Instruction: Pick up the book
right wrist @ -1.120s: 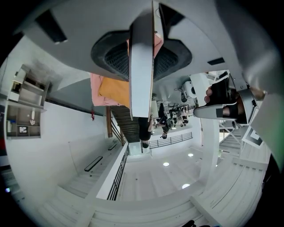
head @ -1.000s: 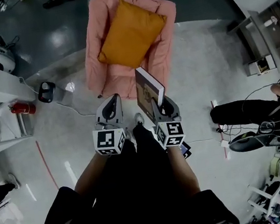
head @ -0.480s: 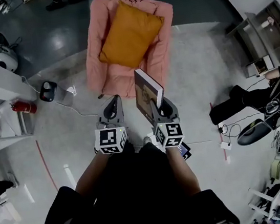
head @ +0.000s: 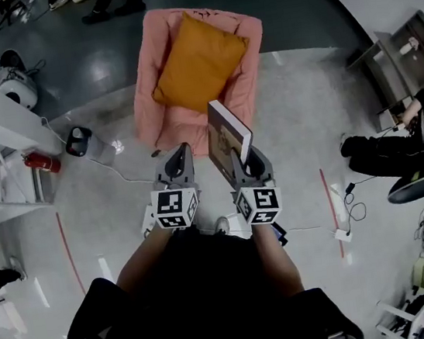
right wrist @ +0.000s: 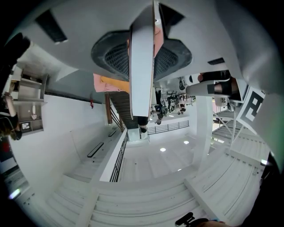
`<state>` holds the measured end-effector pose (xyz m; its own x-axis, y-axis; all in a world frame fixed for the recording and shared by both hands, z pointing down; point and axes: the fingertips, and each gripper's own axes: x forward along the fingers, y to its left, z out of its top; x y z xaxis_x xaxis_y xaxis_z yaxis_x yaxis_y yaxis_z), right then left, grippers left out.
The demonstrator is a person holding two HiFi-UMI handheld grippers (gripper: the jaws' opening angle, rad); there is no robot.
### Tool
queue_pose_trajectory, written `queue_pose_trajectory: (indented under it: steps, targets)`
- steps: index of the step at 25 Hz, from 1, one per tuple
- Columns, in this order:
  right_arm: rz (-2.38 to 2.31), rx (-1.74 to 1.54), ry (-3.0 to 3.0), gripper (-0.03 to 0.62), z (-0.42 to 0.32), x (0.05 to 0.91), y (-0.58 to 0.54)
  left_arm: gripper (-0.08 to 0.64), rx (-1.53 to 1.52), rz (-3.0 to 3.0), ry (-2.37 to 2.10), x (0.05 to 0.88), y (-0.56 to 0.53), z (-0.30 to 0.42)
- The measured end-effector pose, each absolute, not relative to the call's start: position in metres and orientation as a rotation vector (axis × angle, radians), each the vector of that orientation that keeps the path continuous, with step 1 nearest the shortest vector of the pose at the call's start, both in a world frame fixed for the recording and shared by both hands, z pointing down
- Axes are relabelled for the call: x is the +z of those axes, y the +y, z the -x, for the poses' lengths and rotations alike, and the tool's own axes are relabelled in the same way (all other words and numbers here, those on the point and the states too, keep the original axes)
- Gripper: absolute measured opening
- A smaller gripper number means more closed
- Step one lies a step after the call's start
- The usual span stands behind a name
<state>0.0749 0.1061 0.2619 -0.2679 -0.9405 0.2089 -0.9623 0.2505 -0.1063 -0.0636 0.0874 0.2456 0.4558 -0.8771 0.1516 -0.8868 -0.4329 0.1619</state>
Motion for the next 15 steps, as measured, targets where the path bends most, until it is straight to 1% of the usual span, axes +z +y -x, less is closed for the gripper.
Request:
queue_pose_trajectory:
  steps: [4, 15]
  targets:
    - [-1.871, 0.306, -2.420, 0.150, -0.085, 0.252, 0.104, 0.008, 0.069, -2.505, -1.536, 0.242, 0.091, 0.050]
    - [-1.894, 0.269, -2.387, 0.150, -0.099, 0.251, 0.099, 0.008, 0.037, -2.523, -1.559, 0.232, 0.099, 0.041]
